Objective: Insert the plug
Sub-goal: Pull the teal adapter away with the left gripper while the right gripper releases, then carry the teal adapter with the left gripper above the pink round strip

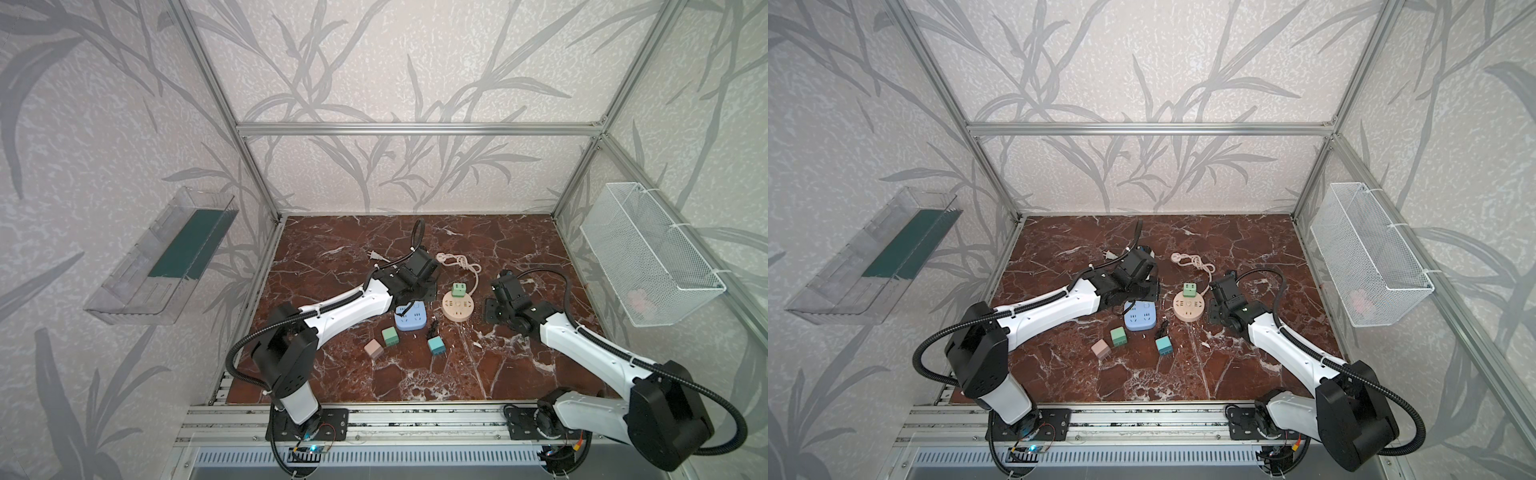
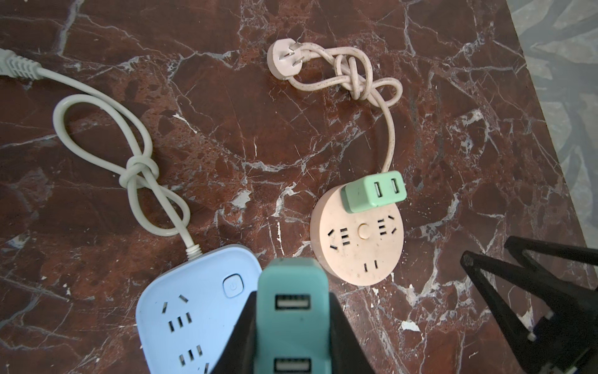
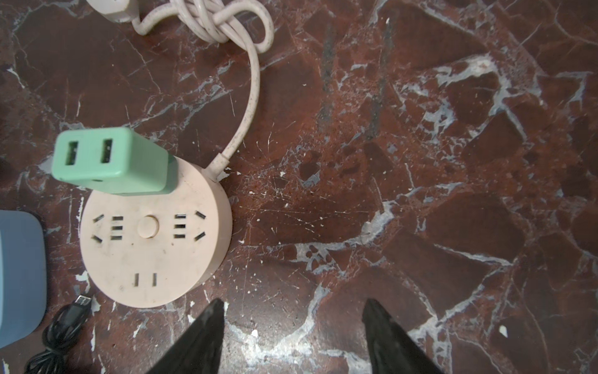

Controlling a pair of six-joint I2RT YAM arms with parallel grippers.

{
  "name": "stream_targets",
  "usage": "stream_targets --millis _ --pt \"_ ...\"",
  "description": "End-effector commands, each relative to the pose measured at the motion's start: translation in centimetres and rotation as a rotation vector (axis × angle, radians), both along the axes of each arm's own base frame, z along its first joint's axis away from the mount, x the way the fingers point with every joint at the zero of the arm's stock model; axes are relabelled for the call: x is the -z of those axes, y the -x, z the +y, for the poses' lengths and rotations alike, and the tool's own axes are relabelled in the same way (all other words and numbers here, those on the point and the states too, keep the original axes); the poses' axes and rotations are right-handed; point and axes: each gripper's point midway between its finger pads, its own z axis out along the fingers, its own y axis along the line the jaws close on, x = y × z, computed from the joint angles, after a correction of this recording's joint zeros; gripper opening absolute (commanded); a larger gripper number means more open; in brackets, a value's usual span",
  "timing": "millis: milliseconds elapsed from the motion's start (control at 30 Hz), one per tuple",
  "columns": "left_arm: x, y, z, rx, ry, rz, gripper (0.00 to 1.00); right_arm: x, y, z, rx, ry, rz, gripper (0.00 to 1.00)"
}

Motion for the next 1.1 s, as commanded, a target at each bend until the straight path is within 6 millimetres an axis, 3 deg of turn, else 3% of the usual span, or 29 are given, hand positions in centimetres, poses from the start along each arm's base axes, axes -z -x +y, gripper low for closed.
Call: stream_targets --millis 0,233,600,1067 --pt "-0.1 -1.0 -0.1 -0.098 0.016 -0.007 0.0 0.3 -0.1 -0.2 0.012 -0.024 -0.002 0.68" --pt "0.3 -1.6 -1.4 -0.177 0.08 0.013 0.0 1.1 0.0 -1.4 0.065 -0.039 0.027 0.67" --pt "2.0 -1.7 -4.0 -0.155 0.092 0.064 0.0 1.6 -0.1 -0.8 0.053 -0.083 0.04 0.66" --pt "3.7 -1.7 -5.1 -0.161 0.128 0.09 0.0 1.5 0.1 -0.9 0.052 -0.101 0.035 0.66"
